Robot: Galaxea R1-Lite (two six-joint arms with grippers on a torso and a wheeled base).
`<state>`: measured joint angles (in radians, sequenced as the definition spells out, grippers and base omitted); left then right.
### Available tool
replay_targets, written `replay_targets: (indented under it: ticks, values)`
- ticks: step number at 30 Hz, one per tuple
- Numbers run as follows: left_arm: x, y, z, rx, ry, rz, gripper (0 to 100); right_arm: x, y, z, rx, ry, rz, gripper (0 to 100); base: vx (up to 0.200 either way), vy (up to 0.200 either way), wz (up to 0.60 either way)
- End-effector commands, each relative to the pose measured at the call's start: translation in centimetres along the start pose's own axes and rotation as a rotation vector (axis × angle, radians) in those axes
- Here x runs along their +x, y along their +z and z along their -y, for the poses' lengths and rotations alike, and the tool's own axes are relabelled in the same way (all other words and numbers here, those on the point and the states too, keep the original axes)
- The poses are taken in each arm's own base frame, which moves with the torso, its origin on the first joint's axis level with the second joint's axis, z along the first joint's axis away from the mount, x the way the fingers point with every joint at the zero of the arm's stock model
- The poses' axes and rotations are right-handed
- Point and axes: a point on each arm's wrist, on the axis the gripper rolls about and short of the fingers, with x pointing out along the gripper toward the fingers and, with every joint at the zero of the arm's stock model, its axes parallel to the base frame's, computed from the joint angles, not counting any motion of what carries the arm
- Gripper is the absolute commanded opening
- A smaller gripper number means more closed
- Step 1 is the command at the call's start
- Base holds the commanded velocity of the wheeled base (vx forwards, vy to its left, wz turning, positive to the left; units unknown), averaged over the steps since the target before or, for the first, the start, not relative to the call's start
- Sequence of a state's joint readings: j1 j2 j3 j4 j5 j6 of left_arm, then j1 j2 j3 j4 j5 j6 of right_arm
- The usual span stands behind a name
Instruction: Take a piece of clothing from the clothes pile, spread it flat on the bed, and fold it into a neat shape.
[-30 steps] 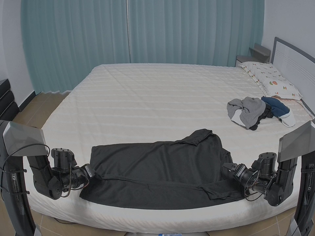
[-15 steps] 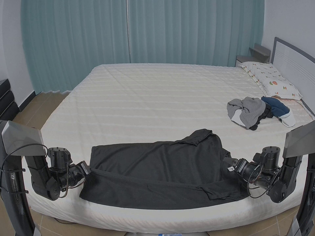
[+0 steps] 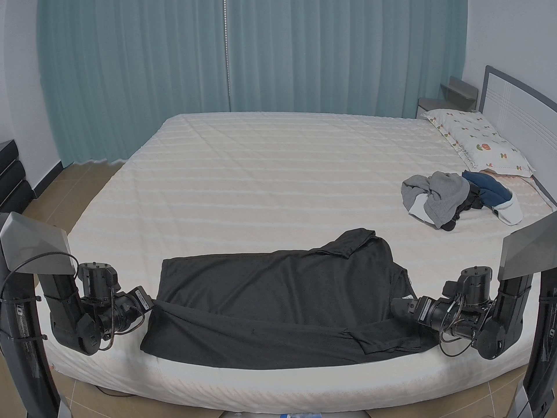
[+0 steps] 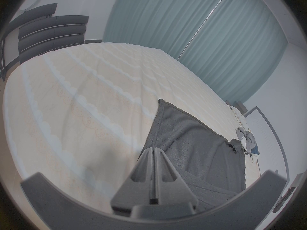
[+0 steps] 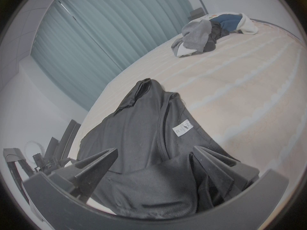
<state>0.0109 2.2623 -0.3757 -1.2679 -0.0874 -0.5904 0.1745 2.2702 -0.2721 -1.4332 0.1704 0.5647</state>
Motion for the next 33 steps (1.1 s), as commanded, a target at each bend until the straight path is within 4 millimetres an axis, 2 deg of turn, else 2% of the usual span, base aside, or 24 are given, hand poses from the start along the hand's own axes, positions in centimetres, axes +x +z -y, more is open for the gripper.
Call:
replay_targets:
  ticks: [1, 6, 19, 20, 33]
  values:
    - [0.0, 0.0, -0.1, -0.003, 0.001, 0.0, 0, -0.4, -0.1, 1.4, 0.019, 0.0, -0.036, 100, 0.0, 0.0, 0.0]
    - [0.0, -0.2, 0.0, -0.002, 0.002, -0.01, 0, 0.0, -0.1, 2.6, 0.044, 0.004, -0.057, 100, 0.0, 0.0, 0.0]
    - [0.0, -0.4, 0.0, -0.001, 0.003, -0.016, 0, 1.7, -1.1, 3.7, 0.045, 0.051, -0.059, 100, 0.0, 0.0, 0.0]
    - [0.0, -0.4, 0.0, -0.001, 0.003, -0.016, 0, 1.7, -1.1, 3.7, 0.045, 0.051, -0.059, 0, 0.0, 0.0, 0.0]
    - [0.0, -0.6, -0.1, 0.001, 0.006, -0.023, 0, 1.2, 0.1, 3.7, 0.046, 0.055, -0.011, 0, 0.0, 0.0, 0.0]
